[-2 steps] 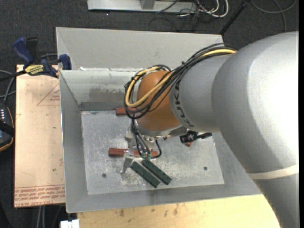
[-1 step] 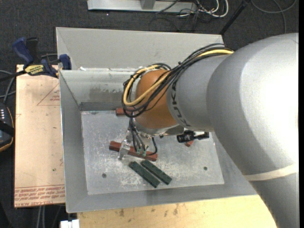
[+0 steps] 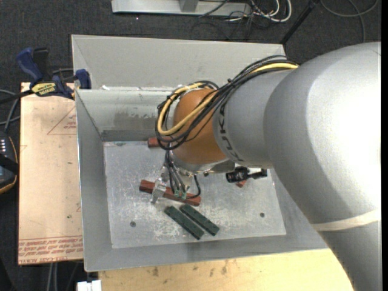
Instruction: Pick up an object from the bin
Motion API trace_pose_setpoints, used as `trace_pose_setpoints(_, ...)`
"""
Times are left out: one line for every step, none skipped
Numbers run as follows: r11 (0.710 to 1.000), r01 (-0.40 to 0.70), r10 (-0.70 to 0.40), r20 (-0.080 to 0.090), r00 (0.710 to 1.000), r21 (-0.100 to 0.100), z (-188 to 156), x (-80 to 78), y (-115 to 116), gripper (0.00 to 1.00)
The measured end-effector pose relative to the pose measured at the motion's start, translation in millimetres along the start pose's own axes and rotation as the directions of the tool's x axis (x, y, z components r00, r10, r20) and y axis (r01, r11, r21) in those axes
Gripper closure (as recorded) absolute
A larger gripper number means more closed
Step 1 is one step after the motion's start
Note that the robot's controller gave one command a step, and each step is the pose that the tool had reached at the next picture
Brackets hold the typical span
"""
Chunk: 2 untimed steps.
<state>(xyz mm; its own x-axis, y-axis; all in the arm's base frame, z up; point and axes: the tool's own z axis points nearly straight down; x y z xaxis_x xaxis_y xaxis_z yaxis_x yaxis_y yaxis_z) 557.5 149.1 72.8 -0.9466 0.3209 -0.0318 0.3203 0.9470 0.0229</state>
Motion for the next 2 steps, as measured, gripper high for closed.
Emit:
trace_pose_setpoints(1.0,-0.005,0.005,-0.002,1.0,0.002,-2.1,-0.5,0.4,1.0)
trace_pose_setpoints(1.0,-0.003,0.003,-0.007,1.0,0.006,-3.8,-2.1,1.1,1.0)
